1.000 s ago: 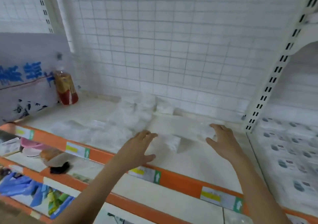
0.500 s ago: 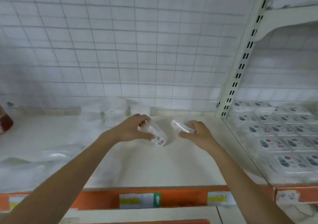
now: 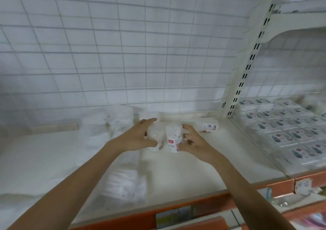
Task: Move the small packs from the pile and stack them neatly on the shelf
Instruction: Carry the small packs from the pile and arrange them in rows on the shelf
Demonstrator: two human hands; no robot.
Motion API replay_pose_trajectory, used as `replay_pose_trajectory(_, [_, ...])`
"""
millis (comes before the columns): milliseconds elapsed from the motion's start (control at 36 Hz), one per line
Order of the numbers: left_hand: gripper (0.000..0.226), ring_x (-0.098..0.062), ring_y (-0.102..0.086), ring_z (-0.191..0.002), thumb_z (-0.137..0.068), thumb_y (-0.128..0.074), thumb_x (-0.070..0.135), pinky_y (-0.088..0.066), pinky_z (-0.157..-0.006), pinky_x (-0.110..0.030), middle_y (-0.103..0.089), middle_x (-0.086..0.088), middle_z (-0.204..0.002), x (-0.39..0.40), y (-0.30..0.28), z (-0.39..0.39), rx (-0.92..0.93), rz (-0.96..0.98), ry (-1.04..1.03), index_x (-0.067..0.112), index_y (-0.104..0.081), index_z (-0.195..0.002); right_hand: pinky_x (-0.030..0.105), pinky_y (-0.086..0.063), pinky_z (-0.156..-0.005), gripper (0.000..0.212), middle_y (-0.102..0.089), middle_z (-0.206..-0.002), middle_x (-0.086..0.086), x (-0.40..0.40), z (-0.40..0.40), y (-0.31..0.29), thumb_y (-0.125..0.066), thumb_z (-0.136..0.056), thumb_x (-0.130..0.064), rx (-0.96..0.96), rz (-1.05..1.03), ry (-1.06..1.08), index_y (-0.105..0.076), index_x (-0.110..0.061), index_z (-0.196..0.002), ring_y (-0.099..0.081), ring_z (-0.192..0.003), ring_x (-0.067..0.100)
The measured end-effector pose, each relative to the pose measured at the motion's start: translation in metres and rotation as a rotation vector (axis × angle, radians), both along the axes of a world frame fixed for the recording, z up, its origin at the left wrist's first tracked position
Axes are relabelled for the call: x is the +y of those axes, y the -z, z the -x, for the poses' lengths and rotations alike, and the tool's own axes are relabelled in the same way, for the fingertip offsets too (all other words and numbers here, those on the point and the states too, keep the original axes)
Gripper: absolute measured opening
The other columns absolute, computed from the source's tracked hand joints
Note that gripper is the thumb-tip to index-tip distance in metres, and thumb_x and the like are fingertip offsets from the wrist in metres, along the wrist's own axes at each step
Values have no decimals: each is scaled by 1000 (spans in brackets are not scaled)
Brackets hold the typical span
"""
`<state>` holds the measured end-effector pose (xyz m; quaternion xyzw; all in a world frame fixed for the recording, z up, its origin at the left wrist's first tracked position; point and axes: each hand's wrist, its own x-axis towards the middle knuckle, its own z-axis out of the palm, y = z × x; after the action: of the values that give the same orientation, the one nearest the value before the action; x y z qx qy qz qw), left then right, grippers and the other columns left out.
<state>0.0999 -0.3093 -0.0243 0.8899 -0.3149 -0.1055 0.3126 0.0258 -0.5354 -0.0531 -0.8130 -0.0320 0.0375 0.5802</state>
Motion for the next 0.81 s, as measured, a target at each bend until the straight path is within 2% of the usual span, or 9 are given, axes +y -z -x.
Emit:
replay_pose_trajectory(56, [73, -11, -51, -98, -82, -67, 23, -41, -77, -15, -44, 5, -125, 6, 0, -2, 59, 73, 7, 30, -25, -142, 33, -51, -90, 61, -56, -125, -3, 1, 1, 2, -71, -78, -20, -9, 20, 20, -39, -37, -126, -59, -110, 15])
replay_pose_trajectory(167, [53, -6, -55, -96, -81, -69, 29, -47, -80, -23, -51, 7, -117, 13, 0, -7, 166, 207, -7, 35, -43, -127, 22, -49, -81, 56, -49, -122, -11, 16, 2, 1, -72, -80, -22, -43, -45, 119, -42, -38, -125, -56, -105, 14])
replay_pose_trajectory(278, [45, -3, -55, -98, -78, -71, 31, -47, -83, -27, -54, 13, -112, 10, 1, -5, 182, 243, 15, 31, -49, -118, 15, -46, -69, 54, -52, -117, -6, 31, 1, 4, -74, -78, -23, -87, -123, 238, -39, -36, -117, -56, -97, 6])
replay_pose_trajectory(389, [38, -9, -56, -95, -78, -72, 32, -45, -79, -19, -56, 12, -102, 8, -1, -6, 190, 255, 7, 23, -53, -109, 30, -53, -75, 49, -55, -120, 8, 33, 3, 6, -76, -75, -11, -91, -260, 313, -43, -29, -107, -59, -104, 20])
replay_pose_trajectory(472, [35, -7, -54, -90, -80, -69, 34, -41, -68, -7, -54, 12, -100, 4, -6, -2, 193, 269, 3, 19, -55, -107, 21, -54, -74, 37, -61, -113, 6, 33, 13, -3, -72, -76, -9, -74, -354, 327, -50, -21, -104, -61, -100, 16])
replay_pose_trajectory(528, [34, -5, -54, -92, -81, -67, 36, -41, -70, -9, -56, 9, -102, 0, -9, 1, 228, 317, -2, 20, -56, -108, 20, -53, -75, 43, -63, -112, 4, 31, 21, -10, -76, -71, -21, -82, -378, 328, -55, -17, -108, -63, -100, 15])
replay_pose_trajectory(583, [36, -6, -57, -96, -81, -67, 39, -43, -74, -16, -60, 6, -104, -6, -13, 6, 297, 381, 3, 19, -56, -109, 27, -53, -79, 54, -66, -112, 4, 28, 30, -17, -77, -66, -31, -82, -397, 344, -58, -13, -113, -63, -105, 19])
replay_pose_trajectory(722, [49, -13, -63, -99, -69, -68, 52, -48, -92, -31, -67, 0, -104, -36, -28, 22, 407, 516, 85, 20, -58, -104, 29, -51, -69, 43, -70, -101, 1, 9, 57, -38, -63, -72, -38, -129, -400, 380, -61, -18, -110, -66, -96, 21])
replay_pose_trajectory(806, [39, -13, -66, -95, -79, -63, 48, -51, -84, -27, -69, 2, -100, -68, -36, 37, 448, 557, 157, 19, -58, -105, 28, -49, -63, 32, -69, -95, 5, -12, 81, -46, -61, -79, -35, -188, -418, 449, -62, -18, -106, -65, -89, 23])
